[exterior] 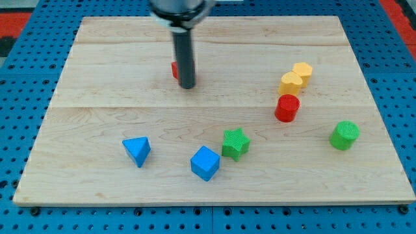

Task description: Slide the red star towards the top left of the board

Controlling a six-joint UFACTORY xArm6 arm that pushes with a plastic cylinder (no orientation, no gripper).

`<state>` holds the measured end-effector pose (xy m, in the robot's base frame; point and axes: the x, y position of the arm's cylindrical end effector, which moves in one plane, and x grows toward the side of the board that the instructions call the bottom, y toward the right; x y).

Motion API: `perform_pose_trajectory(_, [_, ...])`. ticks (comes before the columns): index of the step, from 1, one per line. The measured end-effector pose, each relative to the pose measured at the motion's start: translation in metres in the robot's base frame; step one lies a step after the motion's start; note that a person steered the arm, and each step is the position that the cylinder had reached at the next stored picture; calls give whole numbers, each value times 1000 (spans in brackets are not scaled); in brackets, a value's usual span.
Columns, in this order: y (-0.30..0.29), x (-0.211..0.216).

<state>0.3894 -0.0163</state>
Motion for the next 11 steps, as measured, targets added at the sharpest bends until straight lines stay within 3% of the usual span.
perform_pose_trajectory(1, [-3,-36])
perform_pose_trajectory(2, [-86,-67])
perform_pose_trajectory(3, [-44,-49])
perform_pose_trajectory(4, [-44,-20])
perform_pose_trajectory(5, [-128,-36])
perform_pose_trajectory(6, [-172,-59])
perform_pose_trajectory(7, [-161,-19])
perform_pose_trajectory(8, [-209,-39])
perform_pose_trajectory(10, [-175,-112])
perform_pose_trajectory(11, [-157,-98])
